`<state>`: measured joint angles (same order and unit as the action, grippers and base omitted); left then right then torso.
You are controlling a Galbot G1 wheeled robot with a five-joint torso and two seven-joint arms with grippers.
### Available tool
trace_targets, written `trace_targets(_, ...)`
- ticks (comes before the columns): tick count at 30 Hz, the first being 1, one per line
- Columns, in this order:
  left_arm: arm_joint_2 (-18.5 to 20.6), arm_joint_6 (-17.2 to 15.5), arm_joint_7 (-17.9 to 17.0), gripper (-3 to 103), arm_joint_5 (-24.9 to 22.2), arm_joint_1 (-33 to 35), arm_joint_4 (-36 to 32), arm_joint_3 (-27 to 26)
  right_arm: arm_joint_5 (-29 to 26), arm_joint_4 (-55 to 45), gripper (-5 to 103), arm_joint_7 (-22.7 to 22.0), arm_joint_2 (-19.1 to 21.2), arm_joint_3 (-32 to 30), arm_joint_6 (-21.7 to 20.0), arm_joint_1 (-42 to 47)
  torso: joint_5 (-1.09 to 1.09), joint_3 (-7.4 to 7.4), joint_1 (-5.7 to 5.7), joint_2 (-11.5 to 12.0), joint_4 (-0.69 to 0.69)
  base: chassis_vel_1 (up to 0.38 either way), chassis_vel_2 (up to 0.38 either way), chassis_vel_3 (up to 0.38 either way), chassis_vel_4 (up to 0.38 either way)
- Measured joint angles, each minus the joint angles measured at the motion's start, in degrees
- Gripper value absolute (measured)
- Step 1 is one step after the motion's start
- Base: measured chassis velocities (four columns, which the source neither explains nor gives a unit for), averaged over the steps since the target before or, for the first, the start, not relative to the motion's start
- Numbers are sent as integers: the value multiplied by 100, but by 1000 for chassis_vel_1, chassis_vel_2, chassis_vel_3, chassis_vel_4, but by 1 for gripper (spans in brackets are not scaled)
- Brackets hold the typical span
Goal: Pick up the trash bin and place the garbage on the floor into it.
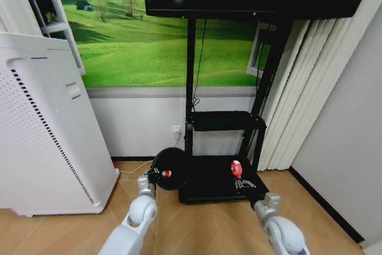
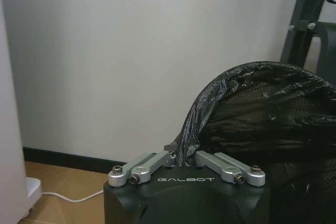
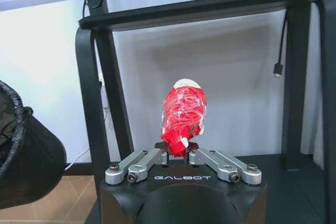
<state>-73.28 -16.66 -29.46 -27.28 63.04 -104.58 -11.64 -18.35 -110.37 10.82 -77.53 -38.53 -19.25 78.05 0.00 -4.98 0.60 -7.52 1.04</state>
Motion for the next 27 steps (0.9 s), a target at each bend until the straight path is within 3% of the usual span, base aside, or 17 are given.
trace_targets(13,97,0,44,2,-80,113,-170,-242,266,-205,14,-158,-50,386,-341,-176,-1,0,0,0,0,16,-17,-14,20)
trace_targets(27,62,4,79,2,-36,118,-121,-285,469,-205,13,-155,-62,475,-237,-52,2,0,0,0,1,188,-184,-206,191)
